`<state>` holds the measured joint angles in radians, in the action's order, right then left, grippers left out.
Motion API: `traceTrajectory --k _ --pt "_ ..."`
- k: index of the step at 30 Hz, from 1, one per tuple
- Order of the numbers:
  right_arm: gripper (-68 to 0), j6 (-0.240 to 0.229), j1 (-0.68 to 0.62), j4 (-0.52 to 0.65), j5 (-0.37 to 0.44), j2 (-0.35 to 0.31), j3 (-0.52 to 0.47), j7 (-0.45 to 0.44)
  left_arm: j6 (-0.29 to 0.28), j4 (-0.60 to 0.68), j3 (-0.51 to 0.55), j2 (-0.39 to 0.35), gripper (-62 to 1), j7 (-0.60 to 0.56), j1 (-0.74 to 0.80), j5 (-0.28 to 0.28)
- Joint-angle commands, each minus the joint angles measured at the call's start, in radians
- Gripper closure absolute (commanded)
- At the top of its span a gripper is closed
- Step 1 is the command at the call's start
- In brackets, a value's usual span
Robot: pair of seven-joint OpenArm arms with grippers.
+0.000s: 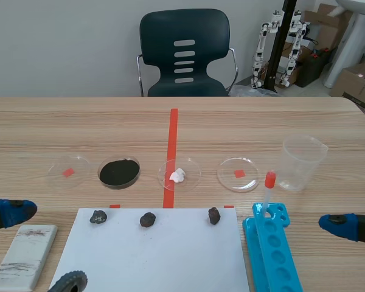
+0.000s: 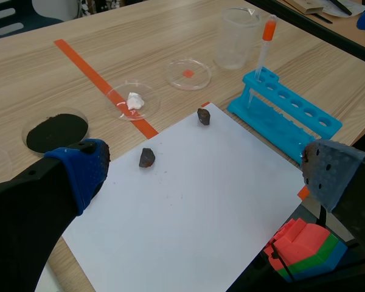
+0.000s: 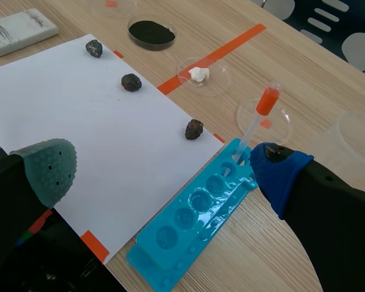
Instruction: Pick up the left mineral with the left hand
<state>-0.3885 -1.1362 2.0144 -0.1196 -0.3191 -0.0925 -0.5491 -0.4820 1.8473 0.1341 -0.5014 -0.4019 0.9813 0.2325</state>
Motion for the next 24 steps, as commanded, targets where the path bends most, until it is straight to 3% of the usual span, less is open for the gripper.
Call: traceTrajectory --k 1,7,10,13,18,21,24 --pt "-59.1 0.003 0.006 0.009 0.008 -0.003 -0.009 -0.014 -0.002 0.022 0.003 0.005 -62.3 -0.019 0.004 0.010" --pt "-59.1 0.003 0.006 0.009 0.008 -0.003 -0.009 -0.014 -0.002 0.022 -0.001 0.011 -62.3 -0.015 -0.004 0.011" --pt "-59.1 0.003 0.006 0.009 0.008 -0.003 -0.009 -0.014 -0.002 0.022 -0.001 0.013 -62.3 0.043 -0.020 0.011" --pt "-59.1 0.003 0.006 0.009 0.008 -0.003 -0.009 -0.014 -0.002 0.021 -0.005 0.035 -62.3 0.233 -0.082 0.034" --pt "-59.1 0.003 0.006 0.009 0.008 -0.003 -0.009 -0.014 0.013 0.008 -0.029 0.072 -62.3 0.576 -0.233 0.153" --pt "-59.1 0.003 0.006 0.009 0.008 -0.003 -0.009 -0.014 0.095 -0.005 -0.057 0.093 -62.3 0.733 -0.331 0.203" --pt "-59.1 0.003 0.006 0.009 0.008 -0.003 -0.009 -0.014 0.196 -0.017 -0.095 0.111 -62.3 0.852 -0.421 0.206"
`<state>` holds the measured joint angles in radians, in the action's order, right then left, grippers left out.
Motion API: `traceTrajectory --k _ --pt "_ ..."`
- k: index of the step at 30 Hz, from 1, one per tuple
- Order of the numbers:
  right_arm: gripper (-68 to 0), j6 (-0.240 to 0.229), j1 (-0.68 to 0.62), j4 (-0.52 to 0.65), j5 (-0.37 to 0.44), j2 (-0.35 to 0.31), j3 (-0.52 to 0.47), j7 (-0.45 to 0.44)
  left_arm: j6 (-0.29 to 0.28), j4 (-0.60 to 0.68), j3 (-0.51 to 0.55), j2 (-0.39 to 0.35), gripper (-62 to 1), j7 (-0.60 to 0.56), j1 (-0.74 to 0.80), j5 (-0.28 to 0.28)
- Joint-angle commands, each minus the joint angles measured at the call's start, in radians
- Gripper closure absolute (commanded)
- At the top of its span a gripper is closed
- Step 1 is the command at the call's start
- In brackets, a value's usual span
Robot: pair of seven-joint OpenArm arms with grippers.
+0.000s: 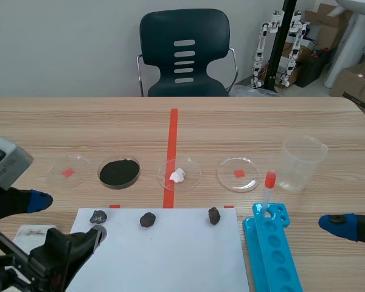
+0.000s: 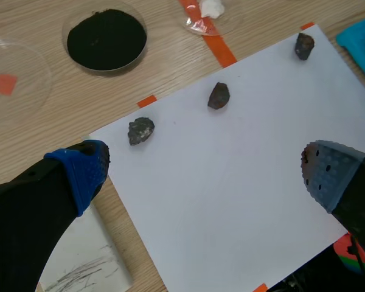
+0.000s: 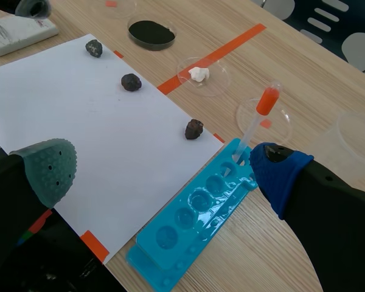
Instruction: Pick up the left mineral with the left hand
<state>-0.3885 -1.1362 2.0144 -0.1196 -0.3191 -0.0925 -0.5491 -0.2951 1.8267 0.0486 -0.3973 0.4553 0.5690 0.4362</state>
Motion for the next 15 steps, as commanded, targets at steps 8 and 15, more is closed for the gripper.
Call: traceTrajectory --k 8,15 --pt "-59.1 0.003 0.006 0.009 0.008 -0.003 -0.009 -0.014 0.356 -0.056 -0.171 0.020 -62.3 0.233 -0.240 0.002" --pt "-59.1 0.003 0.006 0.009 0.008 -0.003 -0.009 -0.014 0.549 -0.140 -0.307 0.020 -62.3 0.342 -0.380 -0.010"
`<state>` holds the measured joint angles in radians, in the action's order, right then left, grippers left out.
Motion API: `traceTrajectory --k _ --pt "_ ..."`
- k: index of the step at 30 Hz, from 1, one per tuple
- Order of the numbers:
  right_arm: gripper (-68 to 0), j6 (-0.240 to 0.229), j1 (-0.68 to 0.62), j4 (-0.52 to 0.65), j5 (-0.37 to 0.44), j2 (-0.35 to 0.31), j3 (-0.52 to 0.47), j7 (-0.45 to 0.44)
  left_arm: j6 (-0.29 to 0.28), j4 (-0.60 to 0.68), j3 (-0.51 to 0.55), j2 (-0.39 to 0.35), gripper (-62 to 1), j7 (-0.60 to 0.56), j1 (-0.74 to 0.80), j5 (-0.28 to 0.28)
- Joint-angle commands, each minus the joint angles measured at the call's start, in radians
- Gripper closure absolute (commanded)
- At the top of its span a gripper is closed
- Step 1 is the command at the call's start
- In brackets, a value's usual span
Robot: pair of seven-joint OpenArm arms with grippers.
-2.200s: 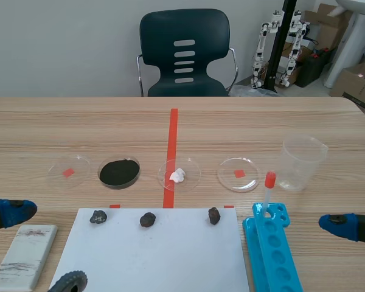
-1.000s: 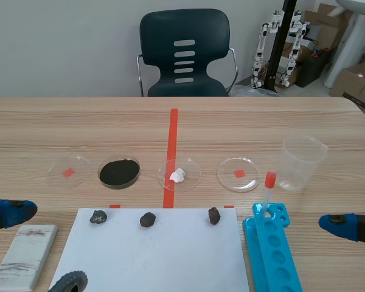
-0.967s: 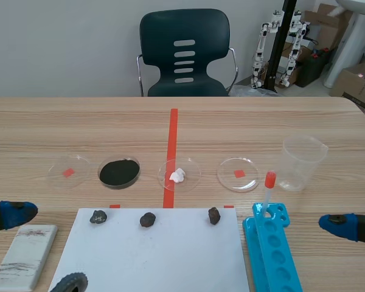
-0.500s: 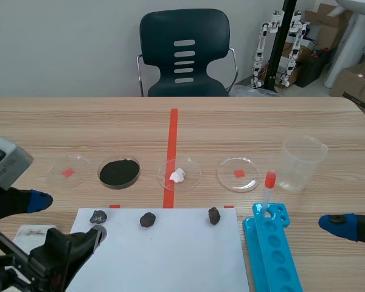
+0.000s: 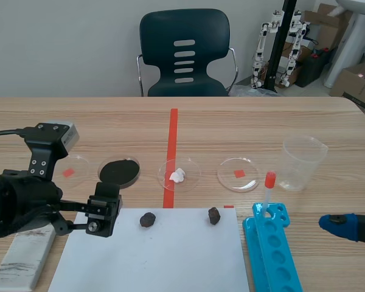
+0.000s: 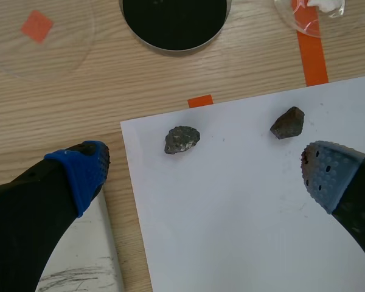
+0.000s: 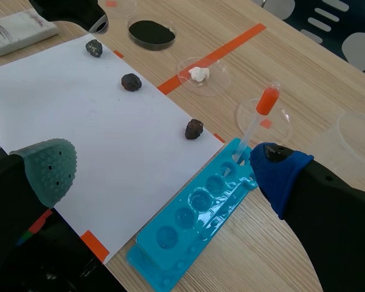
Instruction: Pick up the left mineral with the left hand
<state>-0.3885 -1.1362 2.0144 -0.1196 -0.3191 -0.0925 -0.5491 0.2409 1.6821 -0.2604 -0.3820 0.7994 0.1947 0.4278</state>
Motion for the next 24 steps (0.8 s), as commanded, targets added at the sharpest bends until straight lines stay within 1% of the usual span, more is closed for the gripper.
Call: traceTrajectory --k 1,4,7,10,12,14,19,24 --pt "-59.1 0.003 0.006 0.009 0.008 -0.003 -0.009 -0.014 0.035 -0.007 -0.013 0.005 -62.3 0.010 -0.023 -0.002" --pt "-59.1 0.003 0.006 0.009 0.008 -0.003 -0.009 -0.014 0.087 -0.048 -0.050 0.011 -62.3 0.042 -0.080 -0.002" --pt "-59.1 0.003 0.006 0.009 0.008 -0.003 -0.009 -0.014 0.087 -0.091 -0.055 0.039 -62.2 0.100 -0.131 -0.009" --pt "-59.1 0.003 0.006 0.009 0.008 -0.003 -0.009 -0.014 0.087 -0.134 -0.055 0.074 -53.9 0.150 -0.172 -0.040" --pt "-59.1 0.003 0.006 0.009 0.008 -0.003 -0.009 -0.014 0.087 -0.159 -0.055 0.092 -49.6 0.174 -0.193 -0.056" --pt "-59.1 0.003 0.006 0.009 0.008 -0.003 -0.009 -0.014 0.086 -0.185 -0.055 0.105 -47.5 0.194 -0.213 -0.060" --pt "-59.1 0.003 0.006 0.009 0.008 -0.003 -0.009 -0.014 0.086 -0.261 -0.055 0.135 -47.5 0.236 -0.259 -0.098" --pt "-59.1 0.003 0.006 0.009 0.008 -0.003 -0.009 -0.014 0.085 -0.350 -0.055 0.163 -47.5 0.241 -0.301 -0.112"
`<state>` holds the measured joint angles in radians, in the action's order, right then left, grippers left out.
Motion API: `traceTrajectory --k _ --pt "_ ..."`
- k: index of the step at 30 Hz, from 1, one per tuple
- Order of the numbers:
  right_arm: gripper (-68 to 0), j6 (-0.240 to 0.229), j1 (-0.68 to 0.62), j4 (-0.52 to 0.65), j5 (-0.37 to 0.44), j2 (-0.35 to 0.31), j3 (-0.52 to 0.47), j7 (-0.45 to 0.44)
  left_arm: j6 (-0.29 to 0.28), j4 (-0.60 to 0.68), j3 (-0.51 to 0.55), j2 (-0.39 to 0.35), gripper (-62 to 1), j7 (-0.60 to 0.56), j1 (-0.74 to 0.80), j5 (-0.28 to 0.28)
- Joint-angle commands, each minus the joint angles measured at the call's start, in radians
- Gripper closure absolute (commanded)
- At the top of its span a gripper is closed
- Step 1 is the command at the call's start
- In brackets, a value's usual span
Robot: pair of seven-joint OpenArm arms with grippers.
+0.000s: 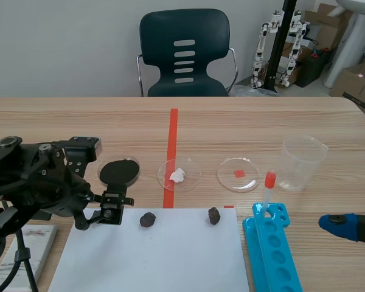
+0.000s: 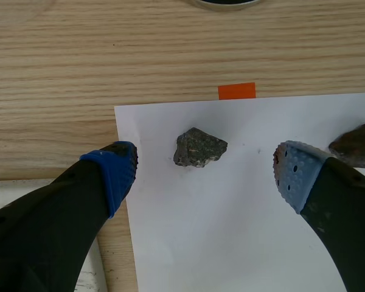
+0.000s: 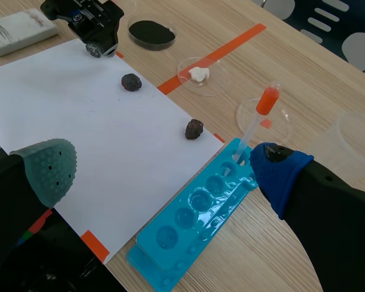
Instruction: Pick up the left mineral with the left hand
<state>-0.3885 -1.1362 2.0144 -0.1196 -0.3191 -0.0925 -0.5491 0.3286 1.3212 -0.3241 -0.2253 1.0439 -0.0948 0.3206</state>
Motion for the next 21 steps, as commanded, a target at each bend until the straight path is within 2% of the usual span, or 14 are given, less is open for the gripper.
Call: traceTrajectory --k 1,16,21 --pt "-59.1 0.003 0.006 0.009 0.008 -0.003 -0.009 -0.014 -0.002 -0.003 0.009 0.011 -47.5 -0.003 -0.020 -0.013" --pt "-59.1 0.003 0.006 0.009 0.008 -0.003 -0.009 -0.014 -0.005 -0.145 0.009 0.037 -47.4 -0.007 -0.077 -0.027" --pt "-59.1 0.003 0.006 0.009 0.008 -0.003 -0.009 -0.014 -0.008 -0.145 0.009 0.043 -34.2 -0.008 -0.077 -0.027"
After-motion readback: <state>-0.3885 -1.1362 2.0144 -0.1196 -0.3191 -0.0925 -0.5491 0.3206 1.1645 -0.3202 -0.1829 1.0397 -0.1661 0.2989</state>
